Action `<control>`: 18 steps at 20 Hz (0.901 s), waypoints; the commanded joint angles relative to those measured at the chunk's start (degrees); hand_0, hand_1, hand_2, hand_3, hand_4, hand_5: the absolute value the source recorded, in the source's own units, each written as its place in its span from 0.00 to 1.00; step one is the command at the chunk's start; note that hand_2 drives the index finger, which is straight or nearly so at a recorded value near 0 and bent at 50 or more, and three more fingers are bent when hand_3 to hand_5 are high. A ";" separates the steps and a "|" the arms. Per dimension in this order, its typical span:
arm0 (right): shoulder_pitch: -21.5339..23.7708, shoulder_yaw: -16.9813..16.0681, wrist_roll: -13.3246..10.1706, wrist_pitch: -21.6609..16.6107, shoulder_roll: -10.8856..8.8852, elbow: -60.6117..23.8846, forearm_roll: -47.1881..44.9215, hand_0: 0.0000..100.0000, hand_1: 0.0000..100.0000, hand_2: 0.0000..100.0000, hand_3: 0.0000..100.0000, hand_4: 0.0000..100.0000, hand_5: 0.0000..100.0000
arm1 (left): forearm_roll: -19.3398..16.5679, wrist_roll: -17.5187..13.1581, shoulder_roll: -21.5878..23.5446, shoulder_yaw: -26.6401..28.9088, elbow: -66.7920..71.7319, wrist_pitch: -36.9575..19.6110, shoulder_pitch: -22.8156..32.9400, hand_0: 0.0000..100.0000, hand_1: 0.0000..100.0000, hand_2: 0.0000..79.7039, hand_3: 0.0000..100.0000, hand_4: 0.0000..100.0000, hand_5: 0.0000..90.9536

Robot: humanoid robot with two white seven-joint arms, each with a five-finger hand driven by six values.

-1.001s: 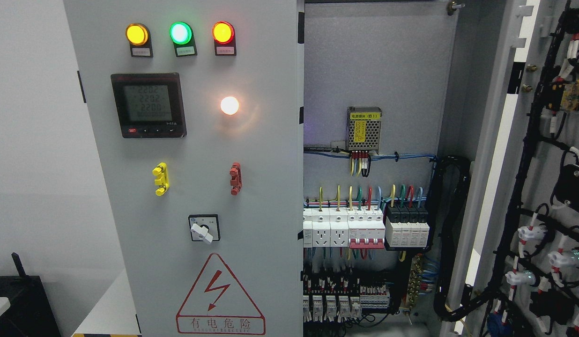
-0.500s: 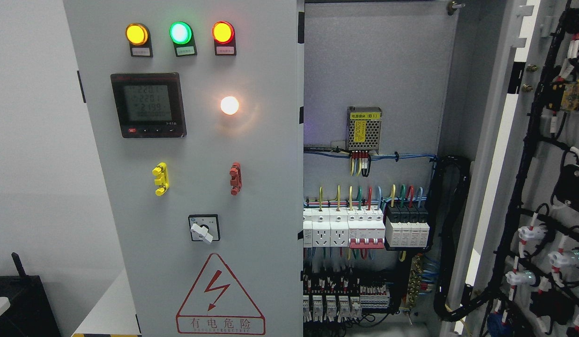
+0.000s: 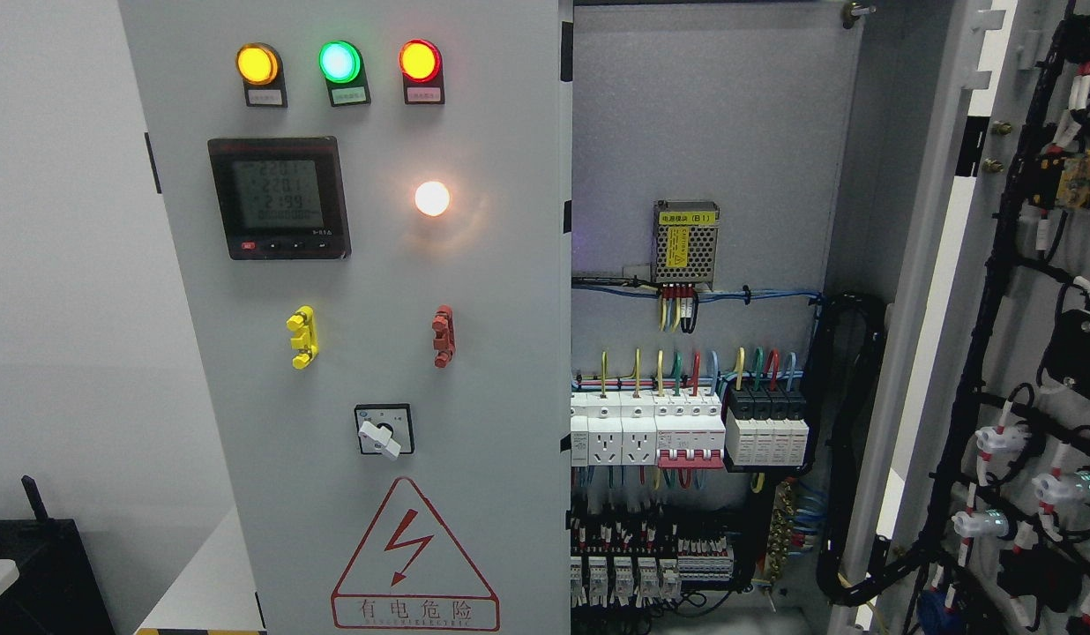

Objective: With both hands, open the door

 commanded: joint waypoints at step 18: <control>-19.35 -5.80 -0.09 15.00 6.36 2.27 -5.14 0.00 0.00 0.00 0.00 0.00 0.00 | 0.00 -0.28 0.00 0.06 -0.18 -0.01 0.00 0.00 0.00 0.00 0.00 0.03 0.00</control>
